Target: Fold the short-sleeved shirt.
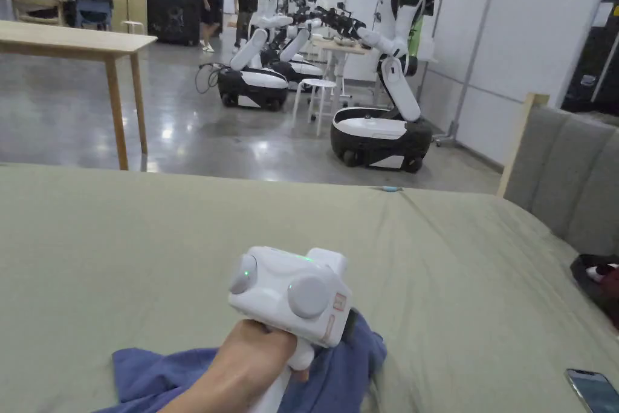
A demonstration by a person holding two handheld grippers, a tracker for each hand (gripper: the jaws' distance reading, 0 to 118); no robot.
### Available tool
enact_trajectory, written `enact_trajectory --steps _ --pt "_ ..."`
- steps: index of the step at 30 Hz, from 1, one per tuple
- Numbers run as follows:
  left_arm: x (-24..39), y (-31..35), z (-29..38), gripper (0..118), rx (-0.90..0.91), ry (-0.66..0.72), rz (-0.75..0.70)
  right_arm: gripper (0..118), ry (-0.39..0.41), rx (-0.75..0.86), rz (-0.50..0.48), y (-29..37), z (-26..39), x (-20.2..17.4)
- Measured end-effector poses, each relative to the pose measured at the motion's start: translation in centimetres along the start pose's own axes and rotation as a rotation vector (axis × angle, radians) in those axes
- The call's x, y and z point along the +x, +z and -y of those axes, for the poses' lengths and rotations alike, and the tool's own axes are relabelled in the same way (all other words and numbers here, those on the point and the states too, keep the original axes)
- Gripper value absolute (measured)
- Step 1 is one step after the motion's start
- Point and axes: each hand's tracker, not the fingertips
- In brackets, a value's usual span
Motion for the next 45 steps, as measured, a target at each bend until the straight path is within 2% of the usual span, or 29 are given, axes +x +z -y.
enact_trajectory --steps 3,4,5,6,7,8,10,13,15,16,17,18,19,20,26,29,35,38,45 --pt "-1.1 -3.3 2.0 1 -0.055 0.037 -0.006 1 0.007 -0.021 -0.001 -0.8 0.6 0.0" --pt "-1.6 -3.3 2.2 5 -0.04 0.051 -0.005 1 0.012 -0.028 0.001 -1.0 0.8 0.0" --pt "-0.7 -1.5 3.4 14 -0.025 0.046 -0.01 1 0.014 -0.032 0.0 -1.2 0.9 0.0" --pt "-0.9 -0.6 3.9 44 0.009 0.042 -0.005 1 0.014 -0.032 -0.003 -1.2 0.8 0.0" --pt "-1.2 0.1 4.2 106 0.023 0.038 -0.027 1 0.012 -0.033 -0.002 -1.3 0.7 -0.1" --pt "-1.4 1.5 4.7 118 0.056 0.044 -0.078 1 0.003 -0.031 -0.004 -1.2 0.6 -0.2" --pt "-2.3 4.0 4.8 106 0.157 0.047 -0.092 1 -0.004 -0.02 -0.015 -1.0 0.3 -0.4" --pt "-3.7 11.1 8.4 105 0.306 0.119 -0.137 1 0.004 0.005 -0.027 0.0 -0.3 -1.1" --pt "-4.2 16.4 12.1 96 0.435 0.167 -0.234 1 0.007 0.035 -0.042 1.0 -0.5 -1.5" --pt "-4.4 18.6 13.9 65 0.48 0.185 -0.277 1 0.009 0.041 -0.044 1.5 -0.5 -1.7" --pt "-3.8 22.2 16.1 15 0.557 0.18 -0.323 1 0.011 0.048 -0.047 2.0 -0.5 -1.9" --pt "-3.9 24.1 18.0 0 0.569 0.201 -0.376 1 0.013 0.061 -0.054 2.4 -0.4 -2.2" --pt "-3.6 26.3 19.6 0 0.658 0.233 -0.404 1 0.013 0.065 -0.055 2.7 -0.4 -2.5" --pt "-4.2 27.5 21.3 0 0.581 0.256 -0.447 1 0.014 0.07 -0.059 3.2 -0.3 -2.8" --pt "-7.5 32.5 28.2 0 0.576 0.406 -0.651 1 0.052 0.101 -0.087 5.0 0.2 -4.8" --pt "-8.3 33.4 29.4 0 0.605 0.399 -0.681 1 0.05 0.103 -0.106 5.2 0.3 -5.6" --pt "-9.4 33.1 28.9 0 0.591 0.388 -0.683 1 0.066 0.103 -0.131 5.2 -0.2 -6.9" --pt "-11.0 31.3 28.2 0 0.505 0.417 -0.594 1 0.076 0.095 -0.138 4.9 -0.2 -7.3" --pt "-17.8 21.8 24.2 2 0.213 0.381 -0.487 1 0.078 0.057 -0.147 3.1 0.6 -7.4"
